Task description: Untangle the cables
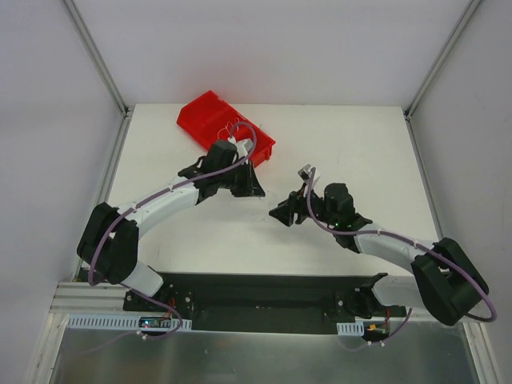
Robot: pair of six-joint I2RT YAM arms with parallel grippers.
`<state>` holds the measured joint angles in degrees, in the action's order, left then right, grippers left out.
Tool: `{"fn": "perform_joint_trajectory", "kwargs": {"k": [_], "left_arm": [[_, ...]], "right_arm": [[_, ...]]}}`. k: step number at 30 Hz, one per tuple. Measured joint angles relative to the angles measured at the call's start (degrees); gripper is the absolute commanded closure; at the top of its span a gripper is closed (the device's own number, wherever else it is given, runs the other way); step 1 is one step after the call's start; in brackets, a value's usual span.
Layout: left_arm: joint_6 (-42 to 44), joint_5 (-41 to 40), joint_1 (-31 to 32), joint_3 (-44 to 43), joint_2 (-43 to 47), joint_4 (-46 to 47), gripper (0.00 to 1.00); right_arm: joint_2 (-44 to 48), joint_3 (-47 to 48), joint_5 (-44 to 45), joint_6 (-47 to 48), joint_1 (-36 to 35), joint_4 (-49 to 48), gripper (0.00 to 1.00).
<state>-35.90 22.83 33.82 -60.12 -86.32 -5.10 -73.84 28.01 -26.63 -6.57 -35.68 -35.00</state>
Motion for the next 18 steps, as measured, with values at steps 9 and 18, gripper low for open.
{"fn": "perform_joint_trajectory", "kwargs": {"k": [9, 18], "left_arm": [[-0.5, 0.7, 1.5, 1.0, 0.0, 0.2, 1.0], [-0.5, 0.2, 4.9, 1.0, 0.0, 0.1, 1.0]], "right_arm": [[6.1, -3.9, 3.7, 0.1, 0.0, -3.7, 0.51], [6.1, -3.9, 6.6, 0.6, -0.2, -2.9, 0.55]]}}
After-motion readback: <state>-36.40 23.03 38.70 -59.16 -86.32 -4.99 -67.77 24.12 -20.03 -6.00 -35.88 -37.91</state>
